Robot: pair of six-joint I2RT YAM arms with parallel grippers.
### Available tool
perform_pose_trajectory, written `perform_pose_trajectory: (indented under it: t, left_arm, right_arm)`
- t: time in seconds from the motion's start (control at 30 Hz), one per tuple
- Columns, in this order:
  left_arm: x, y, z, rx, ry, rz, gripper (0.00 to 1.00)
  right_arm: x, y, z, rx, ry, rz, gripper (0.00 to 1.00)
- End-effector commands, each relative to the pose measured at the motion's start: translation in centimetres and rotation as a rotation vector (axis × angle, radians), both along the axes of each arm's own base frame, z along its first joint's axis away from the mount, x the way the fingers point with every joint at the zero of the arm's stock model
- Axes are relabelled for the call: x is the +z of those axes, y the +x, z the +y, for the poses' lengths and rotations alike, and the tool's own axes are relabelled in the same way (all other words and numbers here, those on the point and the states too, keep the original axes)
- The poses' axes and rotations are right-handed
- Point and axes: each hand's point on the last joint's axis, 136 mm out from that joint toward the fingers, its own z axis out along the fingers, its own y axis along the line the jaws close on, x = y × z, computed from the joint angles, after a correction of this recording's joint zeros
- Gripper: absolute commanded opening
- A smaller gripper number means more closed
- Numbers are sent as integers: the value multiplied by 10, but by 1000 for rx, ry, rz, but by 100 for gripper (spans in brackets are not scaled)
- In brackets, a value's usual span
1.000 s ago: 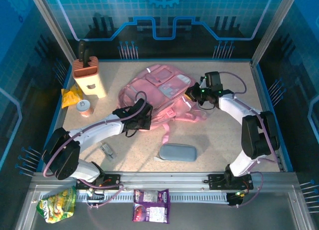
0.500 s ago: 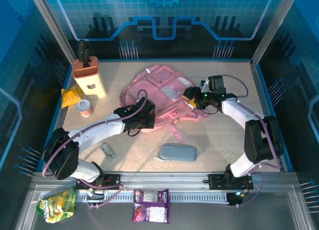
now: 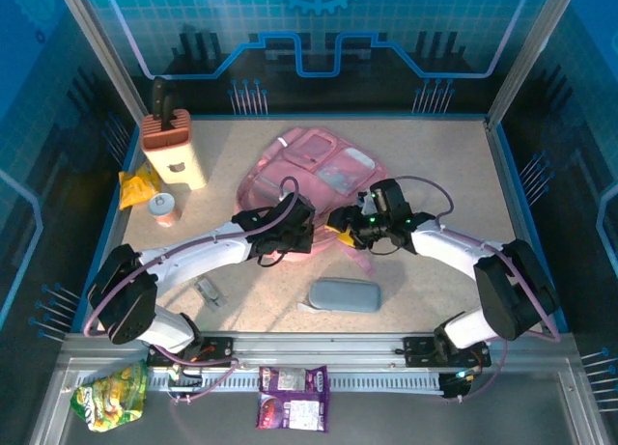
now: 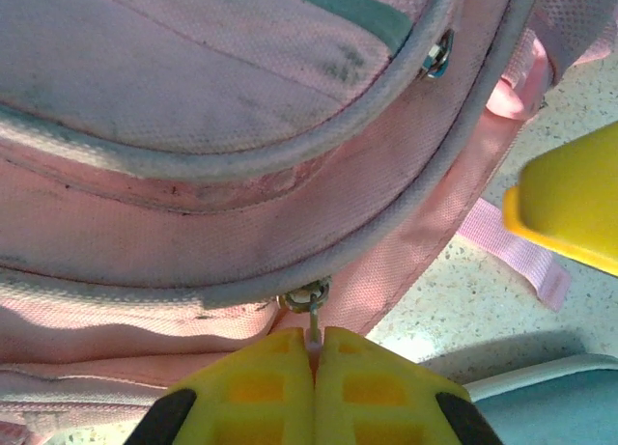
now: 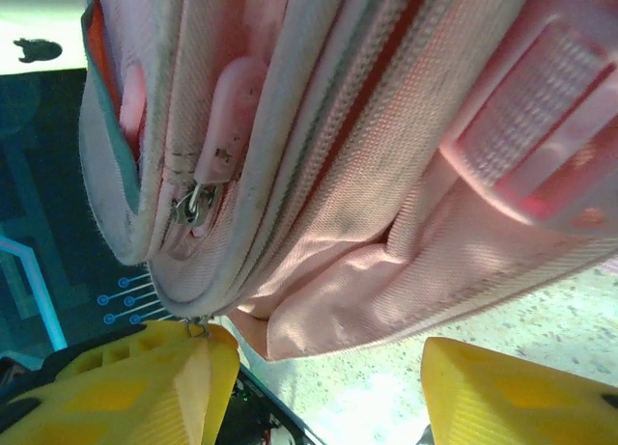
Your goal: Pack the student bag
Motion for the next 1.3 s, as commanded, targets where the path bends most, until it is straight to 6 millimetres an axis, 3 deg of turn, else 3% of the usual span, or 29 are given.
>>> perform_pose_trajectory:
  t: [0.0, 0.23, 0.47, 0.53, 0.6, 0.63, 0.83, 0.97, 1.03, 1.13, 1.27]
  left_arm:
    - [20, 6, -19, -6, -65, -36, 0]
    - [24, 5, -27, -27, -70, -36, 0]
    - [24, 1, -26, -63, -39, -29, 0]
    - [21, -2, -17, -67, 6, -27, 0]
    - [18, -4, -4, -68, 68, -35, 0]
    - [17, -4, 6, -60, 110, -39, 0]
    - [-4, -3, 65, 24, 219, 19, 0]
    - [-12, -1, 85, 73, 187, 47, 0]
    - [-13, -1, 81, 75, 152, 56, 0]
    - [-11, -3, 50, 32, 24, 84, 0]
    - [0, 4, 0, -26, -56, 41, 0]
  right_arm:
    - [6, 19, 10, -65, 54, -25, 52]
    - [1, 35, 22, -93, 39, -40, 44]
    - [1, 50, 12, -92, 6, -71, 15]
    - [2, 54, 3, -85, -9, -77, 4]
    - [-1, 54, -9, -73, -28, -68, 0]
    - [10, 61, -13, -69, -25, -92, 0]
    - [21, 81, -49, -54, -23, -94, 0]
    - [26, 100, -66, -75, -48, -115, 0]
    - [28, 114, -76, -102, -85, -132, 0]
    - [32, 136, -85, -140, -95, -152, 0]
    - [31, 157, -79, -117, -80, -146, 15]
